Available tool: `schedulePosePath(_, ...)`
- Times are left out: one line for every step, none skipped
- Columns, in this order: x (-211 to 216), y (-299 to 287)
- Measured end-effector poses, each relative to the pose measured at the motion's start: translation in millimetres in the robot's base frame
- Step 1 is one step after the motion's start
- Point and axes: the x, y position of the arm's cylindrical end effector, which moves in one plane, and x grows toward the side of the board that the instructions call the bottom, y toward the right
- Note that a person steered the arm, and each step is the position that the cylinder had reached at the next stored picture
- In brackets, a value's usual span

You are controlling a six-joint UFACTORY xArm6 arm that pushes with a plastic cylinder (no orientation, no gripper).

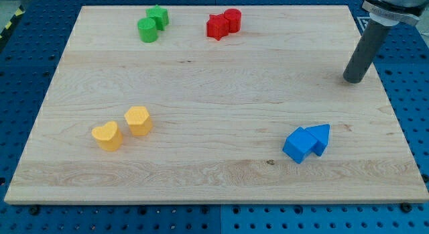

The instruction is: Move the blue cube diagonally bottom right to the red circle

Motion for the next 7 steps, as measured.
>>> schedulePosePath(0, -21)
schedulePosePath(0, -76)
schedulePosePath(4, -60)
schedulePosePath(26, -33)
schedulePosePath(61, -9)
schedulePosePath(101, 15)
schedulePosePath(149, 19)
